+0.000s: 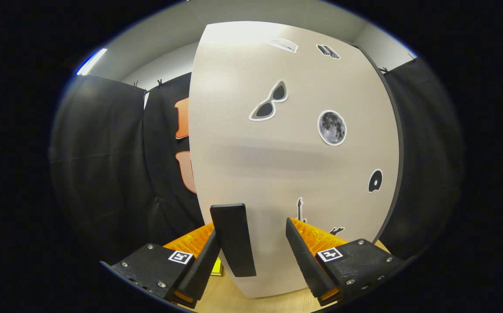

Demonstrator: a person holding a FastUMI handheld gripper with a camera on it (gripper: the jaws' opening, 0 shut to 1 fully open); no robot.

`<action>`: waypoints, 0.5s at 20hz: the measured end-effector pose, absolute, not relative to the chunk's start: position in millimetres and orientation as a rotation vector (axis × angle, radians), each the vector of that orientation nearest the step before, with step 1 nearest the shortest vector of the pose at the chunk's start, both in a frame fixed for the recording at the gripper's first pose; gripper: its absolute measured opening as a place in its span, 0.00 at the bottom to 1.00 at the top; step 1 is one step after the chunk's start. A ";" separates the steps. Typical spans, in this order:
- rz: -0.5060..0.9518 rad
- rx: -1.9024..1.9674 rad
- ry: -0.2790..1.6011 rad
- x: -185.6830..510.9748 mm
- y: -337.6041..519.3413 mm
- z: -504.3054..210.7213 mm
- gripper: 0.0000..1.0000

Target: Open the shoe cabinet door, grab the shoes and put them into the shoe cabinet, then close the shoe cabinet door.

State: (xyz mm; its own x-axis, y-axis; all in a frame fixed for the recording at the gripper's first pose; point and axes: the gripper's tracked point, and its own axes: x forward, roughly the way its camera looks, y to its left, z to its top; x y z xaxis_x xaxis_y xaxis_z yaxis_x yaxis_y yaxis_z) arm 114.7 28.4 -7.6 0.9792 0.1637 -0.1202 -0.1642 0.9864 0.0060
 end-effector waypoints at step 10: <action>0.123 -0.005 0.143 141.1 39.9 2.3 0.90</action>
State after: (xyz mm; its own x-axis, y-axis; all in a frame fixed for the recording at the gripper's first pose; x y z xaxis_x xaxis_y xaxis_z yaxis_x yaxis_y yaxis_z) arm 141.1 39.9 2.3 0.9824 0.1217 -0.1421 -0.1224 0.9925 0.0037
